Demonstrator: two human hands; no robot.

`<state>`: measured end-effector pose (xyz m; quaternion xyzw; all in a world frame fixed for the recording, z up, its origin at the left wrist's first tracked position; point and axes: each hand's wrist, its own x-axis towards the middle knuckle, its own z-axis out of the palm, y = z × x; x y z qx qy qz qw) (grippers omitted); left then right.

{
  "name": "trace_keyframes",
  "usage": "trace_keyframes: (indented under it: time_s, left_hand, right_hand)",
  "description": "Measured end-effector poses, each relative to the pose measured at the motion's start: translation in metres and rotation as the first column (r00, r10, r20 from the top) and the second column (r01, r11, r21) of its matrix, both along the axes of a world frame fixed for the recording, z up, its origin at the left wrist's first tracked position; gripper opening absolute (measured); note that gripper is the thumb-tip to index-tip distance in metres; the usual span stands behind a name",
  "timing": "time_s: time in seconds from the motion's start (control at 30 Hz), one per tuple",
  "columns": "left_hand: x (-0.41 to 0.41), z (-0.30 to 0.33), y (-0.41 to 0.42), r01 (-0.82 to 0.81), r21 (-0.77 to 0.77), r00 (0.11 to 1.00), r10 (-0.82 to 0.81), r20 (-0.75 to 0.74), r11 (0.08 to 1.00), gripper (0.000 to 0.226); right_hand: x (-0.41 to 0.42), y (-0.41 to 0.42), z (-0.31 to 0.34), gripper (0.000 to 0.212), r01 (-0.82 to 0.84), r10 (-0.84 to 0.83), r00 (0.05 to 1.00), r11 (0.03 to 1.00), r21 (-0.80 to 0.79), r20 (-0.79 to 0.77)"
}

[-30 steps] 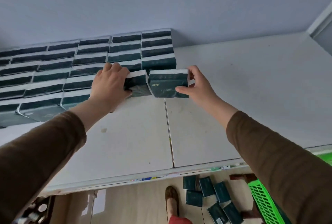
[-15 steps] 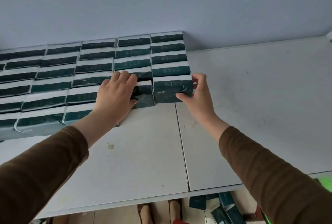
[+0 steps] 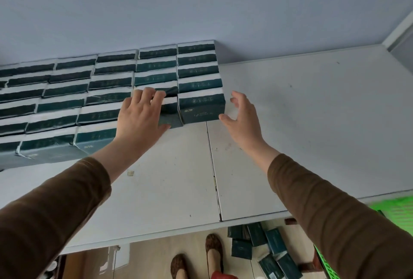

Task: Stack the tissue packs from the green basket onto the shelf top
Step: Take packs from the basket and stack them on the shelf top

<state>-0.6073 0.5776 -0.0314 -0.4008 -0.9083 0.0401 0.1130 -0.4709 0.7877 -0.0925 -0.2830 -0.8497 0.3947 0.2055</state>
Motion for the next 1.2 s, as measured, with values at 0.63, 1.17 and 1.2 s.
trace_keyframes:
  time_s: [0.63, 1.17, 1.2]
  left_hand:
    - [0.338, -0.024, 0.084, 0.563, 0.316, 0.761, -0.628, 0.161, 0.764, 0.052]
    - [0.551, -0.23, 0.276, 0.615, -0.112, 0.669, -0.441, 0.598, 0.78, 0.053]
    - [0.557, -0.249, 0.288, 0.61, -0.147, 0.675, -0.413, 0.612, 0.779, 0.052]
  right_hand:
    - [0.429, 0.014, 0.003, 0.026, 0.3, -0.369, 0.921, 0.877, 0.377, 0.126]
    - [0.637, 0.183, -0.193, 0.036, 0.4, -0.262, 0.778, 0.907, -0.129, 0.571]
    - [0.642, 0.19, -0.208, 0.038, 0.4, -0.238, 0.771, 0.903, -0.159, 0.591]
